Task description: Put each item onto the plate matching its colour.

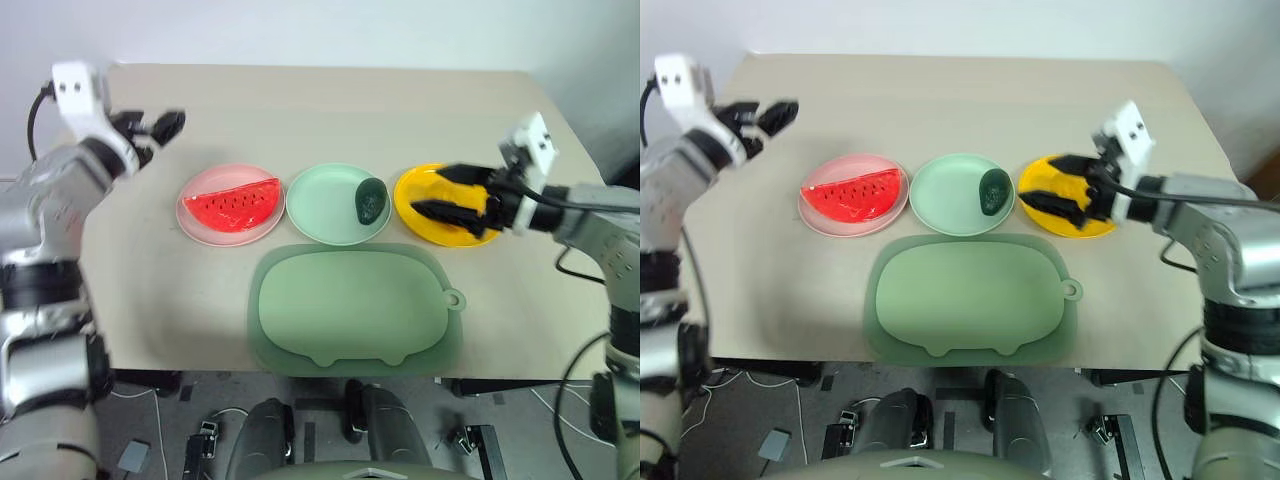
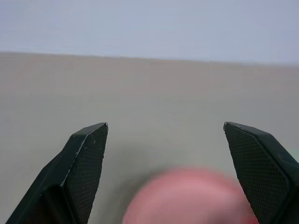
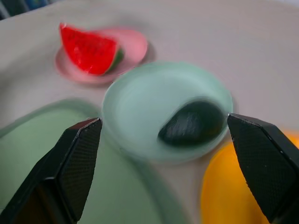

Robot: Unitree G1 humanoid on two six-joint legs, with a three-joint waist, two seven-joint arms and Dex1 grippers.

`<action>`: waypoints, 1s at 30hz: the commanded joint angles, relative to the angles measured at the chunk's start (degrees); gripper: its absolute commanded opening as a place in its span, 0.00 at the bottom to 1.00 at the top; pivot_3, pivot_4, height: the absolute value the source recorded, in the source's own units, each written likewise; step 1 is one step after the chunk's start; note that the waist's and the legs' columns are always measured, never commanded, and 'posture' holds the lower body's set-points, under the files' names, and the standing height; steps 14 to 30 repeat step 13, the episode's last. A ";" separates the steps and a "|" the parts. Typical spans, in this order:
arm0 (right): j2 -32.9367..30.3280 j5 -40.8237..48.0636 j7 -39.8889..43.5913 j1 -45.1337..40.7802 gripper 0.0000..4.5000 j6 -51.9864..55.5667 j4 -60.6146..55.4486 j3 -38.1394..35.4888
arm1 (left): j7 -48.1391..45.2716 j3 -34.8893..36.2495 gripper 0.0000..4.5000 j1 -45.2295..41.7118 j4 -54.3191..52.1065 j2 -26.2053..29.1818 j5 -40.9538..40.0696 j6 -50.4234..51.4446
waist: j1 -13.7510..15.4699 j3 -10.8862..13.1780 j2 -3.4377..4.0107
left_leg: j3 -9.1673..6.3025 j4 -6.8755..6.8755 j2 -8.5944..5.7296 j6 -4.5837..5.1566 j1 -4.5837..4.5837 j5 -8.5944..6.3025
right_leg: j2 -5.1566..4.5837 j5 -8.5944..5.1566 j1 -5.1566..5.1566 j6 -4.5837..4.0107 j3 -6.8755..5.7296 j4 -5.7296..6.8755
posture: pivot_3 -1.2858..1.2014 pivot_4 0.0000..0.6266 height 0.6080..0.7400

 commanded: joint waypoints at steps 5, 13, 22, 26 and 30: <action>-5.02 11.79 7.21 11.47 1.00 5.00 -3.19 -10.31 | -20.19 4.47 0.92 27.85 -21.92 3.94 -2.64 -3.83 | 0.94 0.00 0.00 | -0.14 0.22 0.03 0.44 0.02 -0.25 | -0.06 -0.04 0.10 0.01 0.00 -0.07 | 0.52 0.24 1.00; -8.81 7.76 7.78 22.46 1.00 -1.25 -4.79 -11.53 | -18.90 4.12 0.92 38.92 -31.80 -0.76 -1.44 -5.17 | 1.93 -0.01 0.01 | -0.23 0.29 0.04 0.49 0.06 -0.28 | -0.04 -0.18 0.13 0.16 0.09 -0.07 | 0.52 0.24 1.00; -8.81 7.76 7.78 22.46 1.00 -1.25 -4.79 -11.53 | -18.90 4.12 0.92 38.92 -31.80 -0.76 -1.44 -5.17 | 1.93 -0.01 0.01 | -0.23 0.29 0.04 0.49 0.06 -0.28 | -0.04 -0.18 0.13 0.16 0.09 -0.07 | 0.52 0.24 1.00; -8.81 7.76 7.78 22.46 1.00 -1.25 -4.79 -11.53 | -18.90 4.12 0.92 38.92 -31.80 -0.76 -1.44 -5.17 | 1.93 -0.01 0.01 | -0.23 0.29 0.04 0.49 0.06 -0.28 | -0.04 -0.18 0.13 0.16 0.09 -0.07 | 0.52 0.24 1.00; -8.81 7.76 7.78 22.46 1.00 -1.25 -4.79 -11.53 | -18.90 4.12 0.92 38.92 -31.80 -0.76 -1.44 -5.17 | 1.93 -0.01 0.01 | -0.23 0.29 0.04 0.49 0.06 -0.28 | -0.04 -0.18 0.13 0.16 0.09 -0.07 | 0.52 0.24 1.00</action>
